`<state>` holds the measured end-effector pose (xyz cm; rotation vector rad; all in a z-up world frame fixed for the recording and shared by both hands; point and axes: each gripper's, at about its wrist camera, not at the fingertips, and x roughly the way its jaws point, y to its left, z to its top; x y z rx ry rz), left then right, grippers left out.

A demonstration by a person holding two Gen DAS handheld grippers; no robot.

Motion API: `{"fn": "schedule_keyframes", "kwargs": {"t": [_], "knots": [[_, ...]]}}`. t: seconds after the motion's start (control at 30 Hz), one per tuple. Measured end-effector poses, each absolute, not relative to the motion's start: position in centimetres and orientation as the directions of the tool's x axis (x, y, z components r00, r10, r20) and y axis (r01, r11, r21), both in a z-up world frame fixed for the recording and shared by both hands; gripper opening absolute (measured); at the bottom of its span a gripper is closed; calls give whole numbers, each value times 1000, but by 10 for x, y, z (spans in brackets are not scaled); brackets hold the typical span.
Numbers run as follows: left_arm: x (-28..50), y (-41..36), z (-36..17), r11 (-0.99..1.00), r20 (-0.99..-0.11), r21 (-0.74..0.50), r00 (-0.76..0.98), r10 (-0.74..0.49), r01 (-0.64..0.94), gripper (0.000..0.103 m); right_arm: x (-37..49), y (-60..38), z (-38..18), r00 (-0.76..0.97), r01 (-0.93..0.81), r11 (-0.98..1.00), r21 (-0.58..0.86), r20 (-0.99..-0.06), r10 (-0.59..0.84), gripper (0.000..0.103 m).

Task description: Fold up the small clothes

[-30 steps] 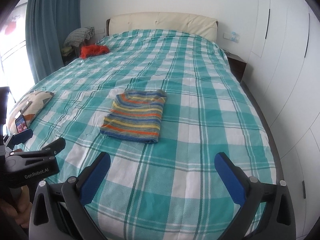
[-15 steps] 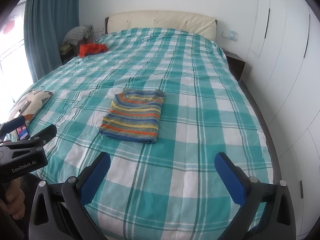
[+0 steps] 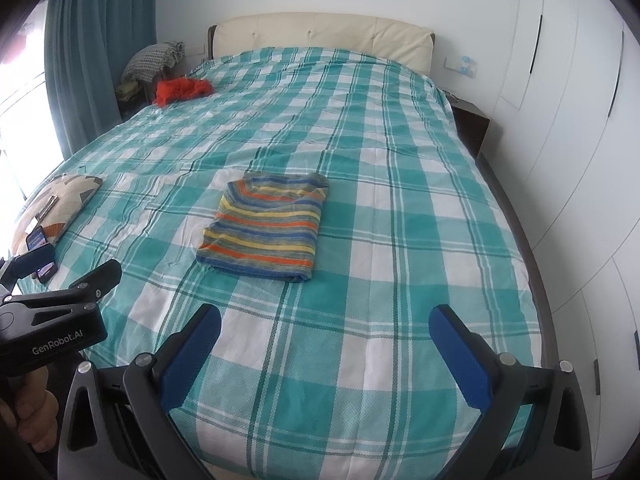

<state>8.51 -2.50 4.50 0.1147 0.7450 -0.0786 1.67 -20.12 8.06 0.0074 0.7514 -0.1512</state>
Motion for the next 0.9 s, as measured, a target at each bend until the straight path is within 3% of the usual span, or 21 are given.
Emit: {"fn": "schedule_keyframes", "kwargs": {"t": [0.77, 0.9], "knots": [[85, -28, 40, 988, -683, 100, 730, -18, 118, 103, 17, -196, 87, 713, 145, 987, -61, -686, -148, 103], [85, -26, 44, 987, -688, 54, 722, -71, 149, 103, 17, -196, 87, 711, 147, 987, -62, -687, -149, 103]]}}
